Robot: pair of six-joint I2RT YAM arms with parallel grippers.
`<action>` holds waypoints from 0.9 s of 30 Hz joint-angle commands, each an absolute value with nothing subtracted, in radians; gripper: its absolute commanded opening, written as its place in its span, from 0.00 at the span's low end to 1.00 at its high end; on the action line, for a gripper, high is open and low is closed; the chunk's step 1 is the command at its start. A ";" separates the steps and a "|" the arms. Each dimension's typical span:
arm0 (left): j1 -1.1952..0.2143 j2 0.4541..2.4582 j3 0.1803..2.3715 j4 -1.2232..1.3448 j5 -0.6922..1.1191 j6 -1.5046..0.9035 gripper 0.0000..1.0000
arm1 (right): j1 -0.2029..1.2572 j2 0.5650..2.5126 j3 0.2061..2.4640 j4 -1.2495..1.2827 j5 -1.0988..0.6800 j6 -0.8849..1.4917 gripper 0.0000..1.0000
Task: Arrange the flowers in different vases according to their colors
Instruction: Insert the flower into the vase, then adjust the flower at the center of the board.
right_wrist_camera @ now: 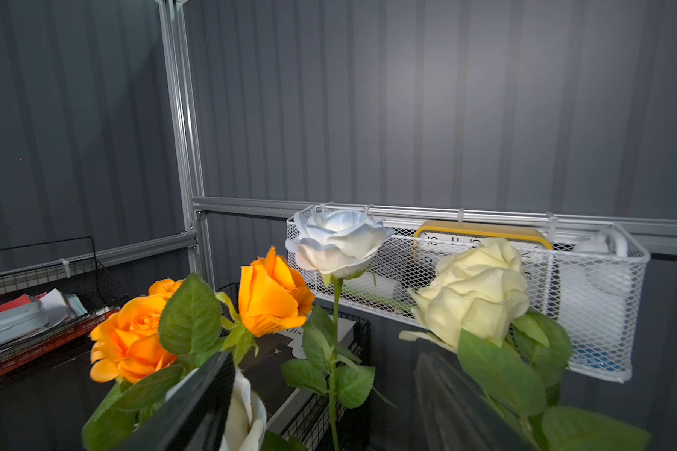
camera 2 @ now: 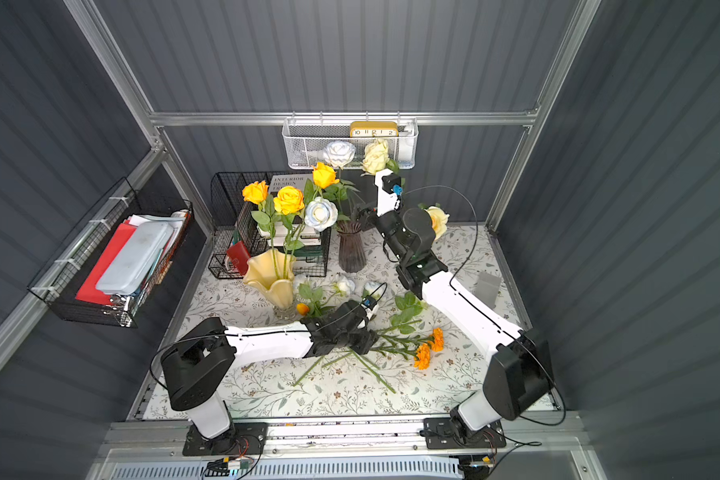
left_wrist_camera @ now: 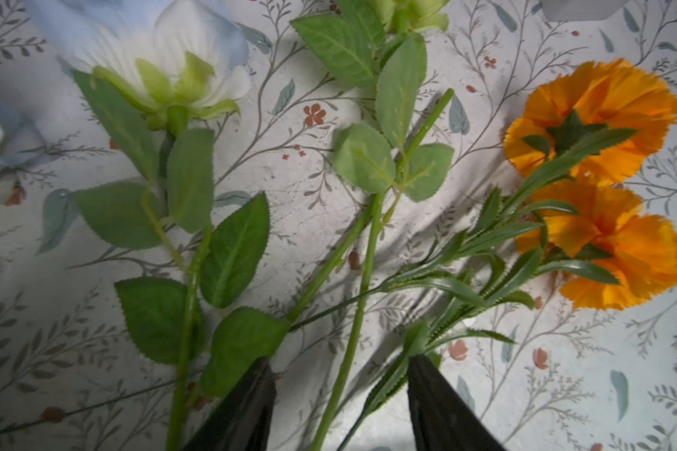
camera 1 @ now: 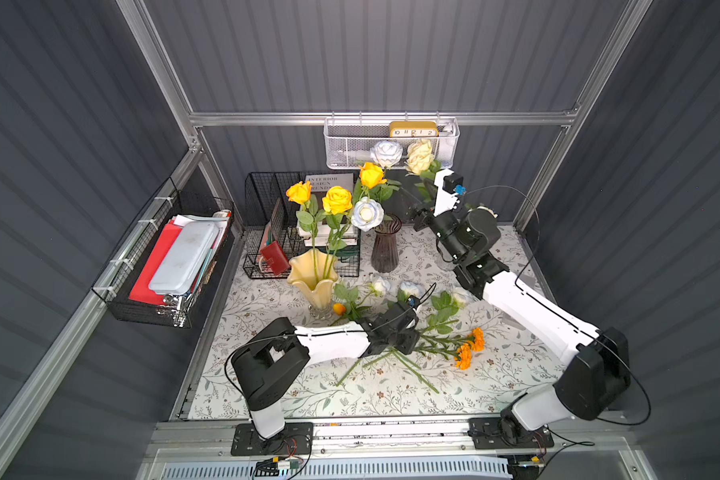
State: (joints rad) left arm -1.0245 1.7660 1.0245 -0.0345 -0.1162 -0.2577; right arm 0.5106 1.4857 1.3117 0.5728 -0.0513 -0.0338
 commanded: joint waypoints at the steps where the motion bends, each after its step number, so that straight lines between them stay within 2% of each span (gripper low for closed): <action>1: -1.012 1.755 1.058 -0.132 -0.174 -0.189 0.59 | 0.523 1.414 1.267 0.526 -0.075 -0.032 0.78; 11: -0.958 1.801 1.082 -0.147 -0.188 -0.090 0.59 | 0.529 1.283 1.162 0.460 -0.061 -0.055 0.78; 27: -0.957 1.860 1.114 -0.157 -0.224 -0.012 0.57 | 0.529 1.177 1.059 0.439 -0.060 -0.045 0.78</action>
